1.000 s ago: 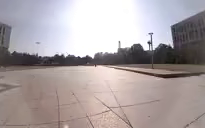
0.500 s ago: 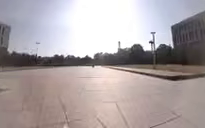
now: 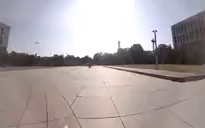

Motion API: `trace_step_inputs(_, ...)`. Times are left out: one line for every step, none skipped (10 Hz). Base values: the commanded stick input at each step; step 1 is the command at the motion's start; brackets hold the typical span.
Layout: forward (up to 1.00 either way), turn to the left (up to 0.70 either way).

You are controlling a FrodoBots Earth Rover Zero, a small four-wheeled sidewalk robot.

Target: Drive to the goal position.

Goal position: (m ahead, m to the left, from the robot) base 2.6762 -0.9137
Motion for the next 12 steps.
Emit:
trace_step_inputs(0.80,0.00)
trace_step_inputs(0.45,0.00)
trace_step_inputs(0.00,0.00)
trace_step_inputs(0.05,0.00)
trace_step_inputs(0.09,0.00)
trace_step_inputs(0.19,0.00)
trace_step_inputs(0.12,0.00)
trace_step_inputs(0.02,0.00)
trace_step_inputs(0.00,0.00)
trace_step_inputs(0.00,0.00)
trace_step_inputs(0.46,0.00)
trace_step_inputs(1.00,0.00)
